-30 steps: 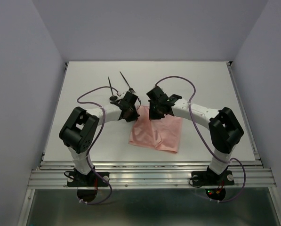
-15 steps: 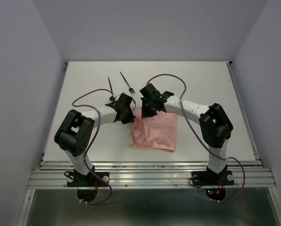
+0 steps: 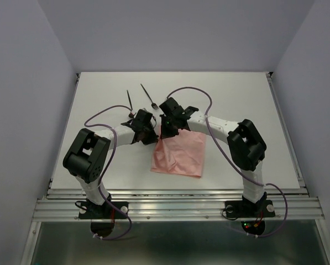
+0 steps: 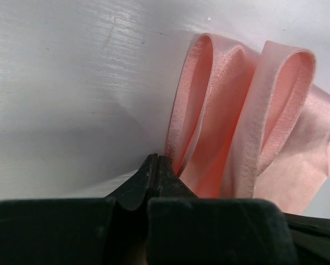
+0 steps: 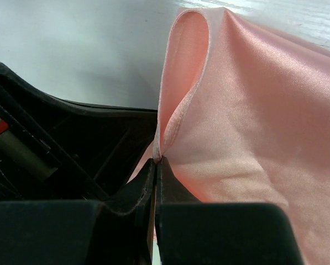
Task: Fold the napkin into a case and place the utensils inside
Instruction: Fold the square-folded napkin at the center of the board.
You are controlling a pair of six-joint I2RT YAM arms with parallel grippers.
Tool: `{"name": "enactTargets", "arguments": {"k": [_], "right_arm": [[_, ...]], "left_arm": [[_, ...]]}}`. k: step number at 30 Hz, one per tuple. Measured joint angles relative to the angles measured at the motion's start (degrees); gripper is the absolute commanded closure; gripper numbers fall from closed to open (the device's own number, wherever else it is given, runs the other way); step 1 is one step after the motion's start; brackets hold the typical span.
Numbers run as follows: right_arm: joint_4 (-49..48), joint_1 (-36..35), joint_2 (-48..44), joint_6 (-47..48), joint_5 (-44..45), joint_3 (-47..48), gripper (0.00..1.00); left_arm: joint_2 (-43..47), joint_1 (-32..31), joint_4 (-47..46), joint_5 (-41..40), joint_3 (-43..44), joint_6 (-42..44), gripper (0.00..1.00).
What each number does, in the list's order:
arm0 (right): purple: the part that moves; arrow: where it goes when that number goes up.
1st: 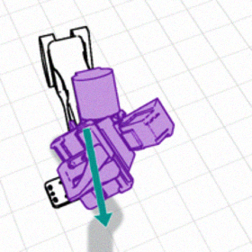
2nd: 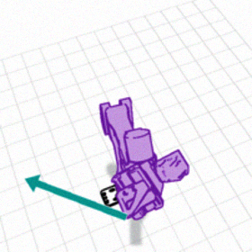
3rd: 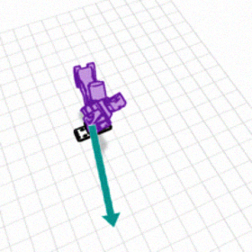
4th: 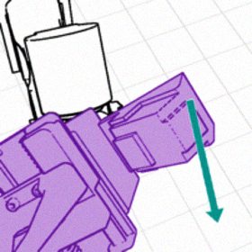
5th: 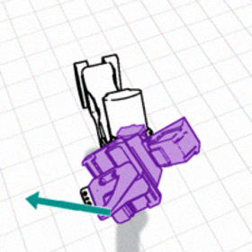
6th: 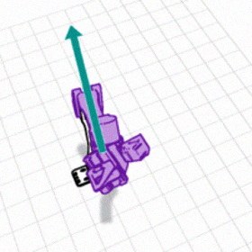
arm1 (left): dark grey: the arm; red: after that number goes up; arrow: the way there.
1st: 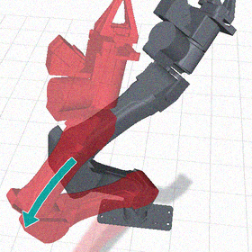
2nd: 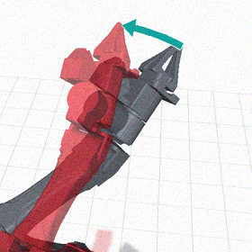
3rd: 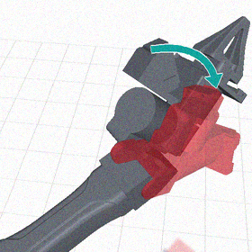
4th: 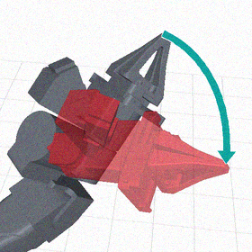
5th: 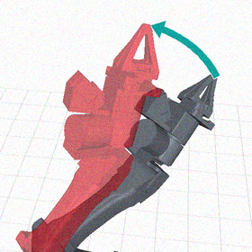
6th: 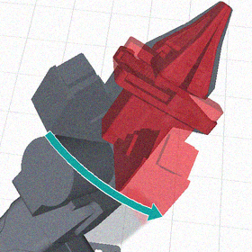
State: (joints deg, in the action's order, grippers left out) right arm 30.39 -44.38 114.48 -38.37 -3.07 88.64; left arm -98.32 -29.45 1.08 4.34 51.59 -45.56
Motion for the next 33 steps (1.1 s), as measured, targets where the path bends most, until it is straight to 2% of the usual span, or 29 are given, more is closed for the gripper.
{"name": "enactTargets", "arguments": {"k": [20,33], "right_arm": [[0.0,-0.6,5.3,0.0,-2.4,4.3,0.99],[-1.2,-0.7,5.4,-0.2,-4.1,4.3,0.99]], "left_arm": [[0.0,0.3,-1.3,0.8,-0.6,-0.1,1.00],[0.7,0.8,-3.3,1.5,-2.3,-1.0,1.00]]}}
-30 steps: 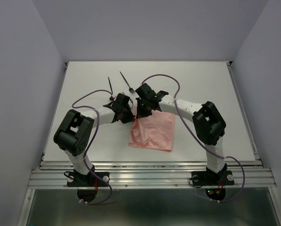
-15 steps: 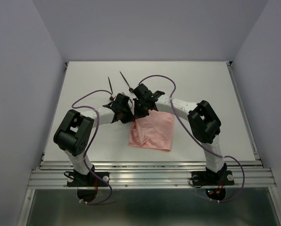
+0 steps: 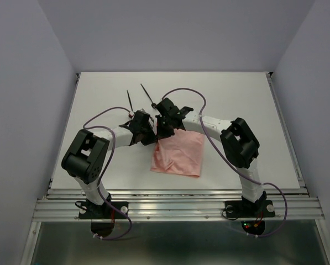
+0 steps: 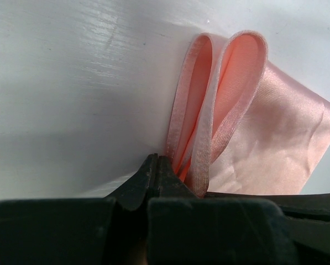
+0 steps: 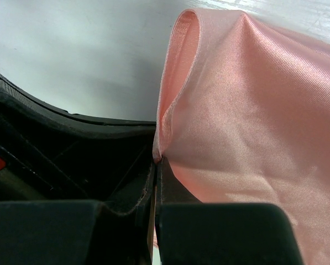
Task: Fold the napkin into a case and place the utensils inside
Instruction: Fold the square-folded napkin at the center of the board.
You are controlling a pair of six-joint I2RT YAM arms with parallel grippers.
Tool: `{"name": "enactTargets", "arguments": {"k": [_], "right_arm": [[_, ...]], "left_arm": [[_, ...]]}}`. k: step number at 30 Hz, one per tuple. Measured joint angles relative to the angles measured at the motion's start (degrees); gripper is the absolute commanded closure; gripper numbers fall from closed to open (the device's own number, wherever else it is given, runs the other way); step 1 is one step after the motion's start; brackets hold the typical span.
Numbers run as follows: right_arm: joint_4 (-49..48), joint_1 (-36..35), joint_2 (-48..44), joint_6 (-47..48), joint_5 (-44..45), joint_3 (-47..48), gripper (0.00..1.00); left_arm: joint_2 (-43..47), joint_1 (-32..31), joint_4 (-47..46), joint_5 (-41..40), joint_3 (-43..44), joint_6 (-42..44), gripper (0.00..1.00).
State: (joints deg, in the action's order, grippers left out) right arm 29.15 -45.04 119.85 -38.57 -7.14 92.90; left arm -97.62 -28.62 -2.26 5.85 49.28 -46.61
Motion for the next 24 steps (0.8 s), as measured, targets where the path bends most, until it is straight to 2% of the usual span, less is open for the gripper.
{"name": "enactTargets", "arguments": {"k": [13,14,16,17,20,24], "right_arm": [[-3.1,0.1,0.0,-1.0,-1.3,-1.2,0.99],[-3.2,0.2,0.0,-1.1,-1.4,-1.2,0.91],[-3.8,0.3,0.0,-1.4,-2.0,-1.6,0.81],[-4.1,0.3,0.0,-1.4,-2.2,-1.8,0.72],[-4.1,0.5,0.0,-1.3,-2.2,-2.5,0.57],[-4.3,0.3,-0.4,-1.2,-1.6,-3.3,0.46]], "left_arm": [[0.8,1.0,-2.1,0.9,-1.7,-0.2,1.00],[0.8,1.0,-2.0,0.8,-1.7,-0.2,1.00],[1.0,1.0,-1.8,0.5,-1.8,-0.2,1.00],[1.2,1.0,-1.7,0.3,-1.9,-0.2,1.00],[1.8,1.2,-0.6,-0.4,-2.1,-0.2,1.00],[2.5,1.5,1.1,-1.6,-2.1,-0.2,1.00]]}}
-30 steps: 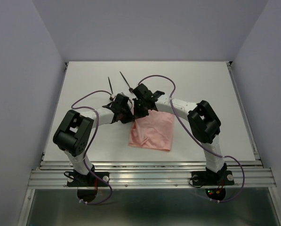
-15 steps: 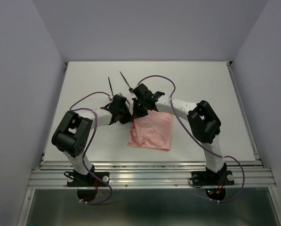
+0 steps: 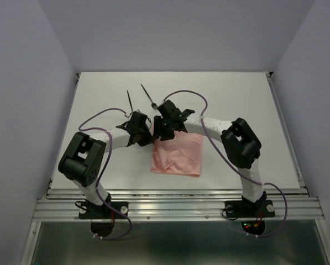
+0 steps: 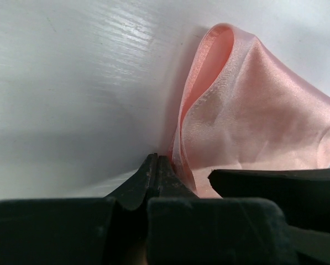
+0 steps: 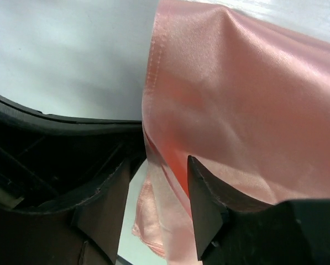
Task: Fold the napkin into a case and place the utensils inside
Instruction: Fold the square-folded napkin at the center of the board, then smooth out the square-folded napkin at the center of the board.
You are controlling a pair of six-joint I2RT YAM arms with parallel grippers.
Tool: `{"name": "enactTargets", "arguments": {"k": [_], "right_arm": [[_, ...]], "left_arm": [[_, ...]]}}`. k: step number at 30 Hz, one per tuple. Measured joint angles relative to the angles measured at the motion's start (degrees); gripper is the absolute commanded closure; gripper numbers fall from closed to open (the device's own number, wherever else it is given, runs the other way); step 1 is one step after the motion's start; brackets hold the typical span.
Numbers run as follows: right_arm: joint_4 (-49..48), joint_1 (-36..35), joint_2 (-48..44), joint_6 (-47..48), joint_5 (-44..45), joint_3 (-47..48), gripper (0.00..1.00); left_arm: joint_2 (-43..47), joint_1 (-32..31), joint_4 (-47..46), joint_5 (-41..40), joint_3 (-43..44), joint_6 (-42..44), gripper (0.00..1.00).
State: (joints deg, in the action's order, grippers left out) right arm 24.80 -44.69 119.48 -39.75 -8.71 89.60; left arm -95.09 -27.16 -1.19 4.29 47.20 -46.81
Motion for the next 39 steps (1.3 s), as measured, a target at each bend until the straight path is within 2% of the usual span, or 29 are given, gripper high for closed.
{"name": "enactTargets", "arguments": {"k": [1,7,10,13,14,17,23,30,39], "right_arm": [[-0.2,0.0,-0.6,0.0,0.1,-0.7,0.44],[-1.7,0.5,-8.1,-0.2,1.0,-5.7,0.43],[-3.1,1.9,-13.9,-0.2,1.9,-9.9,0.46],[-4.0,4.6,-19.5,-0.3,3.5,-14.6,0.62],[-4.2,5.5,-20.9,-0.3,3.8,-16.0,0.71],[-4.8,7.6,-23.7,-0.5,5.6,-21.0,0.85],[-4.2,6.9,-22.2,-0.2,4.5,-25.9,0.88],[-4.4,1.3,-16.8,0.5,3.3,-25.9,0.88],[-4.4,-0.7,-12.8,2.4,1.6,-23.2,0.88]], "left_arm": [[0.1,0.0,0.3,-0.1,0.0,0.0,1.00],[1.8,1.2,3.1,-1.1,-0.6,0.9,1.00],[3.2,2.1,5.4,-2.4,-1.1,1.6,1.00],[4.6,3.4,7.3,-3.4,-1.7,2.3,1.00],[5.0,3.8,8.0,-3.6,-1.9,2.6,1.00],[6.5,4.9,10.3,-4.6,-2.3,3.5,1.00],[9.2,5.3,11.6,-4.8,-2.6,5.4,1.00],[9.1,5.3,12.2,-4.8,-2.6,6.1,1.00],[9.0,5.3,12.2,-4.8,-2.6,6.1,1.00]]}}
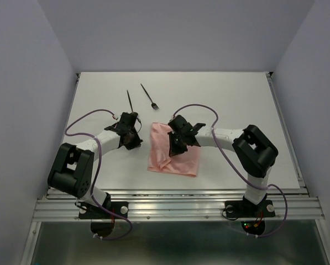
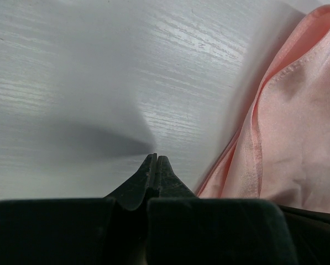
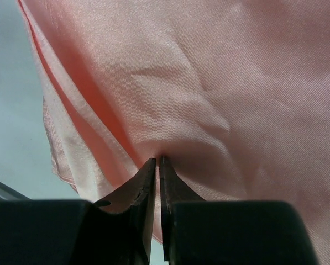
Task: Fold the napkin into a case and place the utensils inside
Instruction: Smooth out the square-folded napkin at the center of the board.
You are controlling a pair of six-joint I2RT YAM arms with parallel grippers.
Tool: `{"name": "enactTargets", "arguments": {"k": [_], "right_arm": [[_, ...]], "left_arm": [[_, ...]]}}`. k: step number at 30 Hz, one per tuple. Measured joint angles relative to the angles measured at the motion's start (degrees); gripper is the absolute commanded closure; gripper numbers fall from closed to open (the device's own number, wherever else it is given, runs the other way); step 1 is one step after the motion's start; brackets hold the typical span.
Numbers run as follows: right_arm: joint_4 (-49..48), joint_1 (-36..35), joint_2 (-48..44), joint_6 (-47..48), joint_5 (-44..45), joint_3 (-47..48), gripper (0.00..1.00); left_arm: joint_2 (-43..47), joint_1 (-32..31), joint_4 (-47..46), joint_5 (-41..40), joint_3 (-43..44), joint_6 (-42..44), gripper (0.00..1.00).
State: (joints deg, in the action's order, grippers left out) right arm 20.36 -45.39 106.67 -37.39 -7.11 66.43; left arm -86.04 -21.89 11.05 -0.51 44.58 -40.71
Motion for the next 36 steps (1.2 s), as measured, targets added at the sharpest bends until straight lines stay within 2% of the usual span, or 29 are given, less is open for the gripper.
{"name": "enactTargets", "arguments": {"k": [9,16,19,22,24,28,31,36], "right_arm": [[-1.4,-4.2,1.7,2.3,-4.3,2.9,0.89],[-5.0,-5.5,3.9,3.2,-9.7,8.6,0.89],[-6.1,-5.7,3.8,3.8,-9.5,9.4,0.89],[-5.5,-5.0,2.6,4.2,-5.3,8.5,0.89],[-5.6,-2.4,-0.3,4.2,-4.3,5.2,0.88],[-4.7,8.9,-7.2,4.2,-1.8,-1.6,0.89],[-4.0,16.3,-9.8,4.4,0.7,-4.2,0.88],[-2.6,20.4,-10.3,5.0,2.0,-6.1,0.89]], "left_arm": [[1.0,0.0,1.4,-0.3,0.0,0.0,1.00],[4.5,0.0,3.2,-1.8,0.0,-0.3,1.00],[6.6,0.2,4.0,-2.7,0.0,-0.7,1.00],[8.6,0.2,4.2,-2.8,0.0,-0.7,1.00],[8.9,0.2,4.2,-2.7,0.2,-0.7,1.00],[7.6,-1.7,4.3,-2.3,1.4,-0.1,1.00],[2.8,-4.4,3.3,-0.9,5.8,0.9,1.00],[-7.0,-6.3,1.5,2.1,14.9,2.7,1.00]]}}
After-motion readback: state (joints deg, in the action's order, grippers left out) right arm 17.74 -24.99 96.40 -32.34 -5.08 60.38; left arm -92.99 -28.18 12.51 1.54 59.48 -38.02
